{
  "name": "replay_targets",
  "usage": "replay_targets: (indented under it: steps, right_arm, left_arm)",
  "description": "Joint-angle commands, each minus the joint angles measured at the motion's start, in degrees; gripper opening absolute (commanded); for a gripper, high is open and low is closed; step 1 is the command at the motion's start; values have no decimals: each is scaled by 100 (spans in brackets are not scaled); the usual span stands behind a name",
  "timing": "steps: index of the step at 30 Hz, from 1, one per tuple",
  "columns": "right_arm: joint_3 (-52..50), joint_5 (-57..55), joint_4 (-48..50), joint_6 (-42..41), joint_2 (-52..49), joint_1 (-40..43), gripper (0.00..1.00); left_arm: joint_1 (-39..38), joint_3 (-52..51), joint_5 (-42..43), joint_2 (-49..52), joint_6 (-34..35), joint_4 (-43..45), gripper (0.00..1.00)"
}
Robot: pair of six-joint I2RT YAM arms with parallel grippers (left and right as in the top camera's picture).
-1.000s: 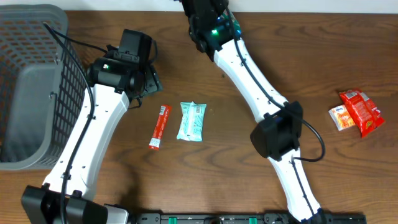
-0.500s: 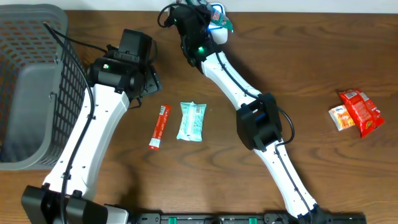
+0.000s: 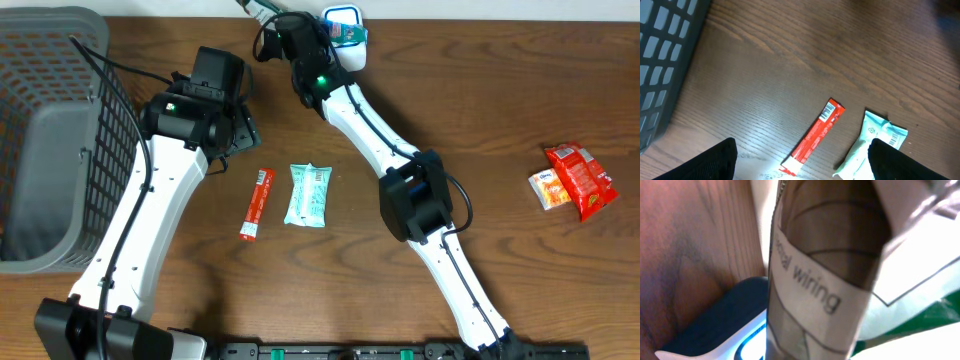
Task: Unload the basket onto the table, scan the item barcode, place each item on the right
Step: 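Carry the glove packet to the scanner with the right gripper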
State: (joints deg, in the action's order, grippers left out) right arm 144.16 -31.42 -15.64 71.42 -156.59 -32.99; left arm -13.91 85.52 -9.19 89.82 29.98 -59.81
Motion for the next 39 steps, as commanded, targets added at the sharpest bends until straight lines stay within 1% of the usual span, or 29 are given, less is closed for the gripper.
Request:
replay_targets:
  steps: [1, 5, 8, 12, 13, 17, 21, 23, 29, 33, 39]
  right_arm:
    - [9, 238, 94, 608, -11, 24, 1]
    - [-57, 240, 525, 612, -11, 125, 1]
    - [-61, 238, 590, 660, -11, 146, 1]
    - [-74, 317, -37, 586, -11, 129, 1]
    - [-125, 391, -203, 450, -11, 129, 1]
    - [-343, 411, -363, 74, -11, 116, 2]
    - [-457, 531, -787, -138, -11, 85, 4]
    - [-457, 538, -817, -326, -11, 85, 4]
    - [-457, 542, -761, -503, -11, 96, 4]
    - [-455, 542, -595, -855, -7, 170, 1]
    - [-452, 546, -476, -1060, 166, 232, 1]
  left_arm:
    - [13, 24, -50, -33, -11, -17, 85]
    - [13, 24, -50, -33, -11, -17, 85]
    - [13, 24, -50, -33, -11, -17, 85]
    - [13, 24, -50, -33, -11, -17, 85]
    - [13, 24, -50, -33, -11, -17, 85]
    - [13, 24, -50, -33, -11, -17, 85]
    - [13, 24, -50, -33, -11, -17, 85]
    - [13, 24, -50, -33, -11, -17, 85]
    - [13, 24, -50, -33, -11, -17, 85]
    - [13, 24, -50, -33, -11, -17, 85]
    - [13, 24, -52, -33, -11, -17, 85]
